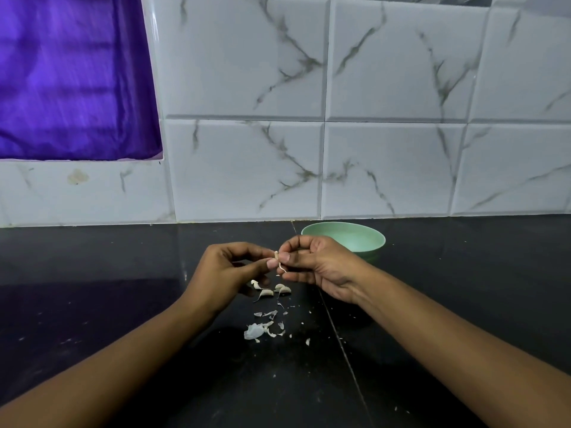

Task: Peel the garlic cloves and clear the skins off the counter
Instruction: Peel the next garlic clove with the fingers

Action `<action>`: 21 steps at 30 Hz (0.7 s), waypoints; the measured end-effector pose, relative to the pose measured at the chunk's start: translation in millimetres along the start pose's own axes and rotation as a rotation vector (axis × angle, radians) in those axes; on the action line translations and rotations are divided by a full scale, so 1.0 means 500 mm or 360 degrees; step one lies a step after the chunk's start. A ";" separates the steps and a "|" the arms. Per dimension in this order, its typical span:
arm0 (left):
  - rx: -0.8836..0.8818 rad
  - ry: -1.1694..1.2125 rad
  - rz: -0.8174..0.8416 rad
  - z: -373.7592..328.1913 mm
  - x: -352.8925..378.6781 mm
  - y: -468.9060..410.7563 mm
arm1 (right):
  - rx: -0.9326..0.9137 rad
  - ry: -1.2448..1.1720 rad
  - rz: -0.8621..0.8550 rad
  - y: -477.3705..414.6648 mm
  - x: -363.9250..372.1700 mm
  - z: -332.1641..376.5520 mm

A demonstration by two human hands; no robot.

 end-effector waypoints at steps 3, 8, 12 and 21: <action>0.0028 -0.0004 -0.0097 -0.004 -0.007 0.002 | -0.0048 0.0038 -0.0030 0.001 0.000 0.008; 0.0018 0.0018 -0.0165 0.000 -0.015 0.002 | -0.0110 0.0269 -0.0118 0.005 -0.004 0.020; 0.0047 -0.0011 -0.0213 0.001 -0.021 0.001 | -0.0100 0.0376 -0.0138 0.006 -0.007 0.023; 0.0213 -0.0215 -0.0234 -0.015 -0.022 0.001 | -0.0093 0.0329 -0.0187 0.006 -0.006 0.023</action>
Point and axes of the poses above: each hand's wrist, its own y-axis away from the middle knuckle, its own x-axis out of the palm, z = x × y, the point moved 10 cm from there along -y, towards the middle knuckle, and after that the axes turned 4 degrees about y, right-handed, at the moved point
